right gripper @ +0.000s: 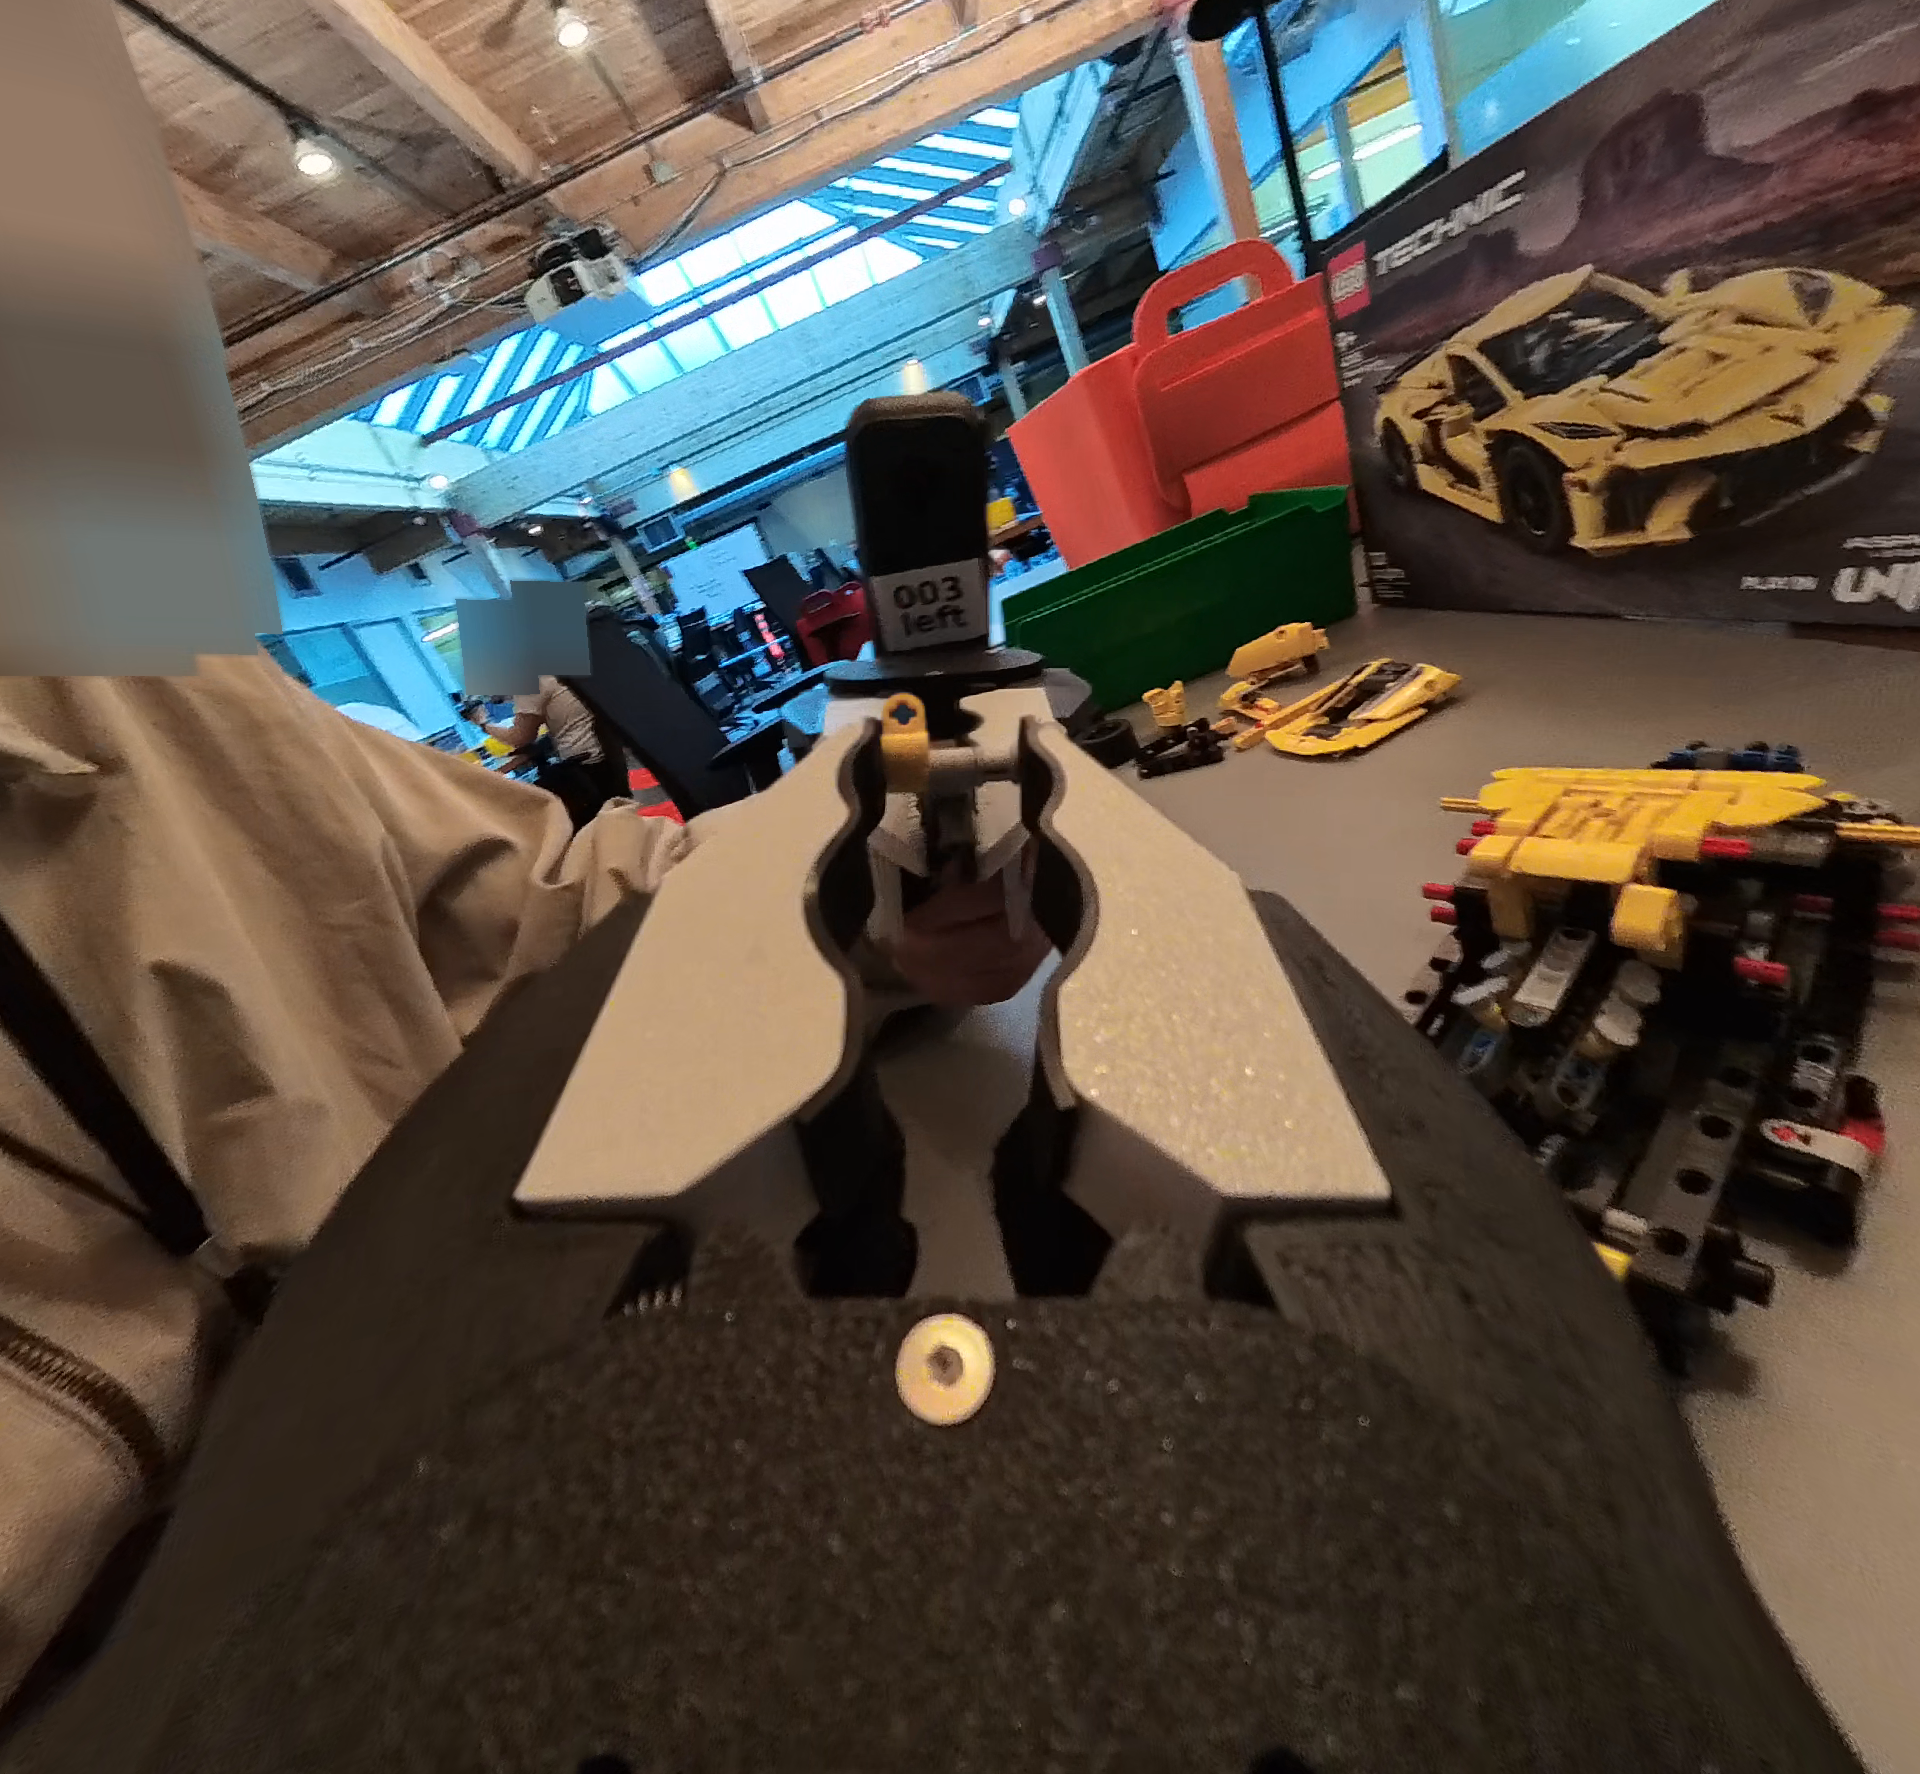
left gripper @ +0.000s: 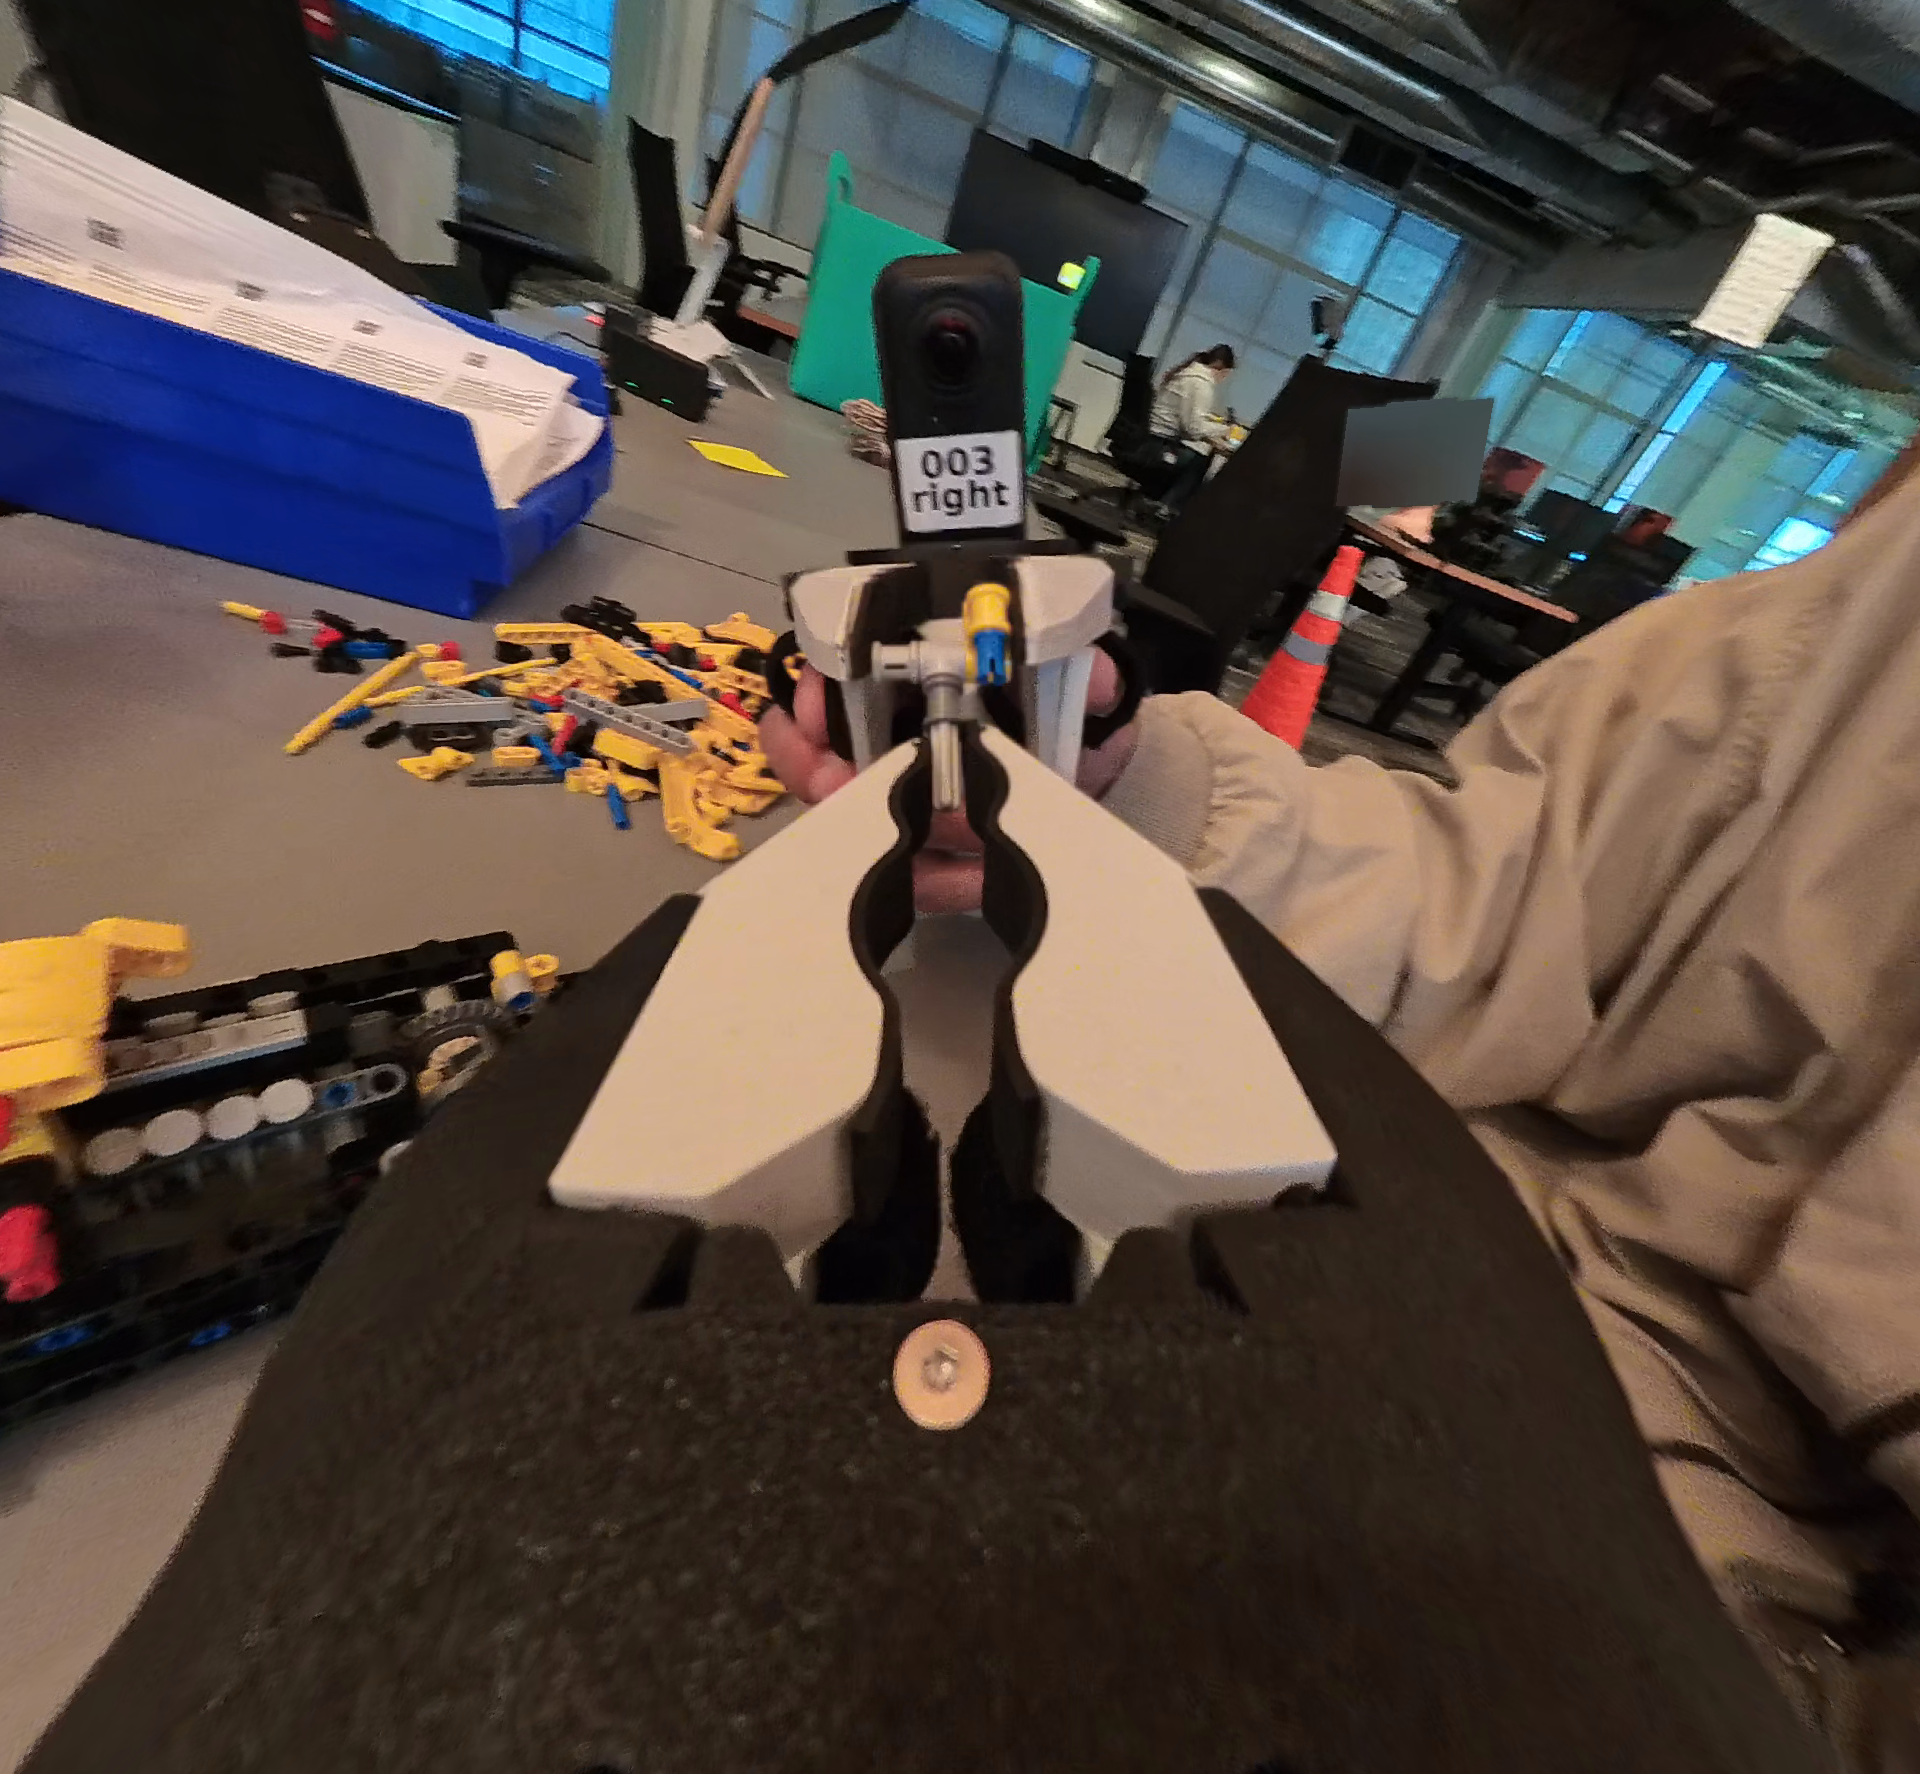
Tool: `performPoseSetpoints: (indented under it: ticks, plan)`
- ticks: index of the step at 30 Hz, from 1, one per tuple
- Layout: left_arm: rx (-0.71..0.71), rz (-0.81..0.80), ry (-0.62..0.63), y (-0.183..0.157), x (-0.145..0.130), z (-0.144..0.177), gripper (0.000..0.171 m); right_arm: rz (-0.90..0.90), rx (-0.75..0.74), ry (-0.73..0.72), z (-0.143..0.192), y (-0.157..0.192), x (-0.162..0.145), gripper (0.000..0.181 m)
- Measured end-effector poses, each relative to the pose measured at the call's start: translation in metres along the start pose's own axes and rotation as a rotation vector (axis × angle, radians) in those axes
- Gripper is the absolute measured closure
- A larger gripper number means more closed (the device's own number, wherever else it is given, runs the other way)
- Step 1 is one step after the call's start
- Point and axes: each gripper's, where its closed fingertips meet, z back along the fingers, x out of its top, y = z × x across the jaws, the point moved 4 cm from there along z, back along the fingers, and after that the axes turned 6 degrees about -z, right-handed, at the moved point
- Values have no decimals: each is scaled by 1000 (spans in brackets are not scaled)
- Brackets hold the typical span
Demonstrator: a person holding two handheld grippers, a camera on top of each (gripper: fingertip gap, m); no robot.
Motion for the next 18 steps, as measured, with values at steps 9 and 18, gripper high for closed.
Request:
performPoseSetpoints:
  ticks: [9, 18]
  plan:
    - [704, -504, 208, 53, -2, 21, 168, -60, -319, -27, 7, -39, -6, 152]
    - [1030, -1012, 412, 51, 2, 18, 168, -462, -99, -235, -9, -39, -6, 154]
